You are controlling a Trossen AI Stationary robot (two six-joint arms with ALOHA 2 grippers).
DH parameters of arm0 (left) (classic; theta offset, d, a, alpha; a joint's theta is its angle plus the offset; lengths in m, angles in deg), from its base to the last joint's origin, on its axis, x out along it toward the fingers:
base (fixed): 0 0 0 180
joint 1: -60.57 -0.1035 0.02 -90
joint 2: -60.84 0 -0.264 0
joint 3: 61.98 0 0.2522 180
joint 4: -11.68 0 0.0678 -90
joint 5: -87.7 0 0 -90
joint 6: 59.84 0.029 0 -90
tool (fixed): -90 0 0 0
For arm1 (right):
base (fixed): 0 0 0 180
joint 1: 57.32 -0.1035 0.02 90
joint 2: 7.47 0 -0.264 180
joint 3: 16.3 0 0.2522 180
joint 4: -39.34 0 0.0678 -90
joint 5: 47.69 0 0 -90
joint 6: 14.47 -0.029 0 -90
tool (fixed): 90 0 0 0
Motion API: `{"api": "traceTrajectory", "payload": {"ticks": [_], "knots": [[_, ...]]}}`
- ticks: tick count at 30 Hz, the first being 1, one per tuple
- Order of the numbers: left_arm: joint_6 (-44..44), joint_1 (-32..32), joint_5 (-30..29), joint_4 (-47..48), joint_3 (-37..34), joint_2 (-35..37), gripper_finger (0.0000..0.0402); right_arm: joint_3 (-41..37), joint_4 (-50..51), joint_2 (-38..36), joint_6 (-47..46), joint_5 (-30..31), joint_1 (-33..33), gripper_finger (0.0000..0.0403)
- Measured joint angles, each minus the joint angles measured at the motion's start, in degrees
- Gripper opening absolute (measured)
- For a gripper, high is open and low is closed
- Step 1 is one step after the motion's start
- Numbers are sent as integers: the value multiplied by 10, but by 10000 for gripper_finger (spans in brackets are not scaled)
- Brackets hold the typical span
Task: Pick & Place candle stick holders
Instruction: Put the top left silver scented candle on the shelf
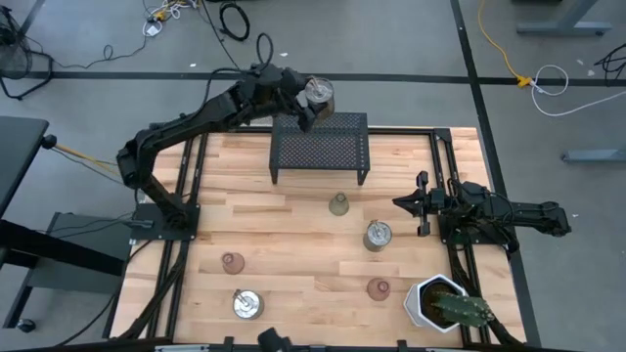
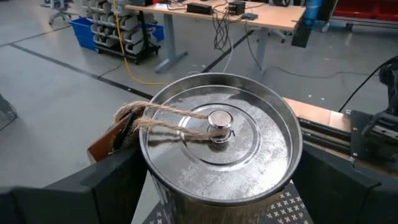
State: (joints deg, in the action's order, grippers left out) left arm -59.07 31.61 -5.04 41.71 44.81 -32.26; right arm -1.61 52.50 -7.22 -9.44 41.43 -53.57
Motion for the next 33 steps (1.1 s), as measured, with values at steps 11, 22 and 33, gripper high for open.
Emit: {"api": "traceTrajectory", "payload": {"ticks": [11,22,33], "knots": [[52,-24,56,14,9,-27,360,0,0,0,0,0,0,20],[59,-24,52,41,10,-26,360,0,0,0,0,0,0,20],[29,-24,7,32,10,-47,360,0,0,0,0,0,0,20]]}}
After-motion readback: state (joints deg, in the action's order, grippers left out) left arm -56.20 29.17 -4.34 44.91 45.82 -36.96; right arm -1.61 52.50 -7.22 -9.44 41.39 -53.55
